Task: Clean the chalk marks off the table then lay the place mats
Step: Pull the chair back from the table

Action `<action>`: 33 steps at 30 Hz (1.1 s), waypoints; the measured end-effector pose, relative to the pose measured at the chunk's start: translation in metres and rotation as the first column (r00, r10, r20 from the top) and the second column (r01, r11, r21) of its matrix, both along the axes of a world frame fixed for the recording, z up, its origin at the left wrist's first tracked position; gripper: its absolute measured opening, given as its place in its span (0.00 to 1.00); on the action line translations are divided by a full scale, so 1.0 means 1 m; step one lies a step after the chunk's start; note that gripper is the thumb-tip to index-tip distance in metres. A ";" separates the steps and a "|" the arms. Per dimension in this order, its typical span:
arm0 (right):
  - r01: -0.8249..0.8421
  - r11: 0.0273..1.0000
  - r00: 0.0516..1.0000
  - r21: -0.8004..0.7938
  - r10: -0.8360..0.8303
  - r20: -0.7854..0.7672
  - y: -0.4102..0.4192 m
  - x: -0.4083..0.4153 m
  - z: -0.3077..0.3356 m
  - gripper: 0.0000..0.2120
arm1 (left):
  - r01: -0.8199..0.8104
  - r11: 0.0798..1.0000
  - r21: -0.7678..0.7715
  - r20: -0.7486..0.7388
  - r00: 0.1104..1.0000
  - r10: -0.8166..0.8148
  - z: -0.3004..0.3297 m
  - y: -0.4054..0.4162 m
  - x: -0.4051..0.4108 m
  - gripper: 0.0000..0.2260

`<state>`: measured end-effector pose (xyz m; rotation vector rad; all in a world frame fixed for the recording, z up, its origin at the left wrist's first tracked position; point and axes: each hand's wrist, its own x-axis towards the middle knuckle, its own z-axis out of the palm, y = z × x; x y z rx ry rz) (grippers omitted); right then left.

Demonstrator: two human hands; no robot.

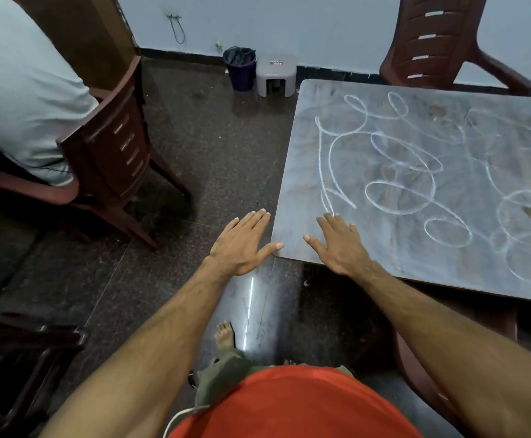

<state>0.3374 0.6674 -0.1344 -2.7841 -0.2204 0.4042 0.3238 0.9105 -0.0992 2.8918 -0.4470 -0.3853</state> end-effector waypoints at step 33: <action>0.525 0.850 0.848 0.035 -0.526 0.060 0.125 0.320 0.003 0.31 | 0.544 0.839 0.003 0.040 0.838 -0.543 0.016 0.100 0.442 0.36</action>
